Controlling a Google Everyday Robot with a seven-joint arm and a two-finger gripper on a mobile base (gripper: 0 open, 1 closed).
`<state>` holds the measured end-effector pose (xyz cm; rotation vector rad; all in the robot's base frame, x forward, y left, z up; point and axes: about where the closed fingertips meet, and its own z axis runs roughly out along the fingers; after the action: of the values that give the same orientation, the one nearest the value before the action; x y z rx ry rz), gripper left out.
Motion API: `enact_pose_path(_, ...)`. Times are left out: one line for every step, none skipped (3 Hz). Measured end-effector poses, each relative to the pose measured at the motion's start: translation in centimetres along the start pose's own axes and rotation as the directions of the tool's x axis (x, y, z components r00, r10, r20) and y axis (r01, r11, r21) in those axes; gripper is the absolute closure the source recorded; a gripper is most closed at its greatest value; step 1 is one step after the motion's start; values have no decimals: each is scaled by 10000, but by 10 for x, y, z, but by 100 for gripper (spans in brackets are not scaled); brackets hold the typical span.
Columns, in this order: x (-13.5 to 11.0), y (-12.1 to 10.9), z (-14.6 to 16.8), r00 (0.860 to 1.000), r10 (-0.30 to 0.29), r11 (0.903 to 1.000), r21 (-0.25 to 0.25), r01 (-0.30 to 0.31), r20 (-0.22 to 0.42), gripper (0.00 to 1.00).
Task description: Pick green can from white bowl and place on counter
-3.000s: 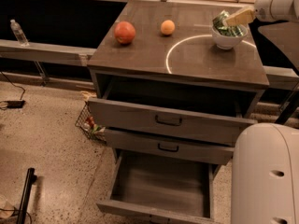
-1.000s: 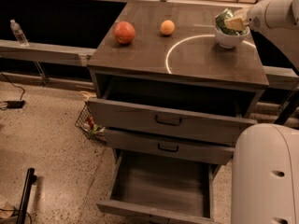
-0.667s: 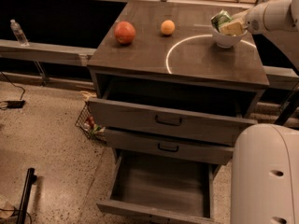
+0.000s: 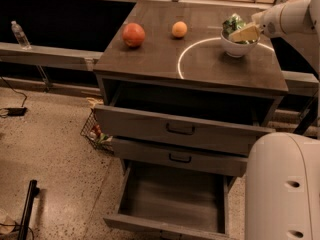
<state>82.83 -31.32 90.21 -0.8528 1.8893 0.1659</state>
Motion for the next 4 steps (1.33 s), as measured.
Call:
enact_pose_path(-2,0,2,9998,-197,9998,23,197,98,54)
enact_pose_path(-5,-1,4,9991,-350,9994,39,350,226,78)
enact_pose_path(-22,-16,3,9956,-624,9958,712,575,698,99)
enact_pose_path(-62,-23,-6,9830,-696,9921,1146,505,1700,100)
